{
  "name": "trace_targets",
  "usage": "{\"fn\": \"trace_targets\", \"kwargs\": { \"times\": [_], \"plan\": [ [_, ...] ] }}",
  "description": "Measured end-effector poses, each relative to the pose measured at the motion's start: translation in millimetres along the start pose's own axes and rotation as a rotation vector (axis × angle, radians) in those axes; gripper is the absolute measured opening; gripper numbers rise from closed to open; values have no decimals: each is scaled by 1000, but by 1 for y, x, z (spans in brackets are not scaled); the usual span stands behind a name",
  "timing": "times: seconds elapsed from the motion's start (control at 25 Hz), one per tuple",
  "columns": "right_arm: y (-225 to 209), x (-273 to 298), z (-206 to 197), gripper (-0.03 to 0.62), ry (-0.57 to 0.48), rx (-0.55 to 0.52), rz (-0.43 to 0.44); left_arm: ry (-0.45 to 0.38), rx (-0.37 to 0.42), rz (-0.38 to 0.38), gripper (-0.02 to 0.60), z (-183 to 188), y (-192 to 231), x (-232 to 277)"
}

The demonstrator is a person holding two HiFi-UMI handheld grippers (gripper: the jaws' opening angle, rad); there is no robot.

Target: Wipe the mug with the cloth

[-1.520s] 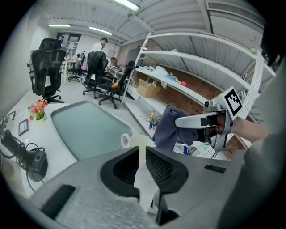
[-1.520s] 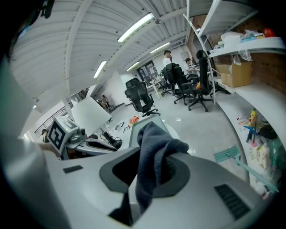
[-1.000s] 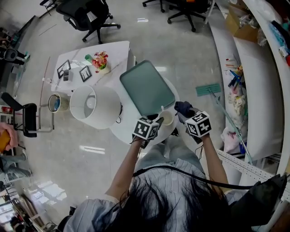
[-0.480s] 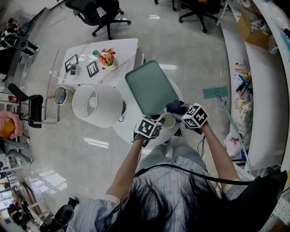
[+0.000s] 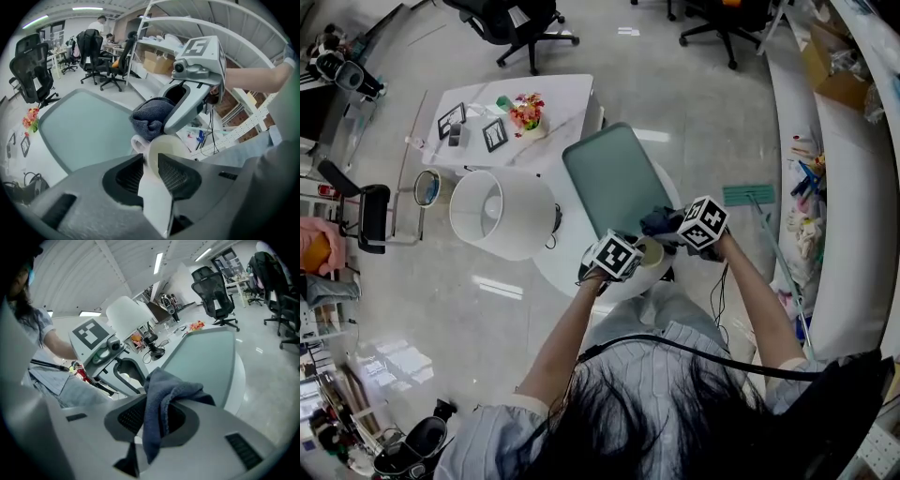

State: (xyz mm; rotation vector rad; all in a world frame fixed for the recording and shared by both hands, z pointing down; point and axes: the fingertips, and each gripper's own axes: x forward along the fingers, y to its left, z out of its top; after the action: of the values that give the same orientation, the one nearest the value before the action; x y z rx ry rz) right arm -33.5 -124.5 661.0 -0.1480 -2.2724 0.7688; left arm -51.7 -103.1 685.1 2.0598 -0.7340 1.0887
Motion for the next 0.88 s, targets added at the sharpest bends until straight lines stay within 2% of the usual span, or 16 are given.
{"fn": "trace_targets", "kwargs": {
  "times": [0.12,0.2,0.48,0.6,0.88],
  "plan": [
    [3,3,2,80,15,4,13,16,9,11,95,-4,4,3],
    [3,3,3,80,-6,21,4,18,-14,22,94,-3,6,1],
    [10,0,-7,80,-66,65,-47,-23,-177,52,75,-5,15,3],
    [14,-4,-12,80,-123,104,-95,-40,-201,81,75,-6,15,2],
    [24,-11,-25,80,-266,234,-191,-94,-336,140,75,-12,19,-4]
  ]
}}
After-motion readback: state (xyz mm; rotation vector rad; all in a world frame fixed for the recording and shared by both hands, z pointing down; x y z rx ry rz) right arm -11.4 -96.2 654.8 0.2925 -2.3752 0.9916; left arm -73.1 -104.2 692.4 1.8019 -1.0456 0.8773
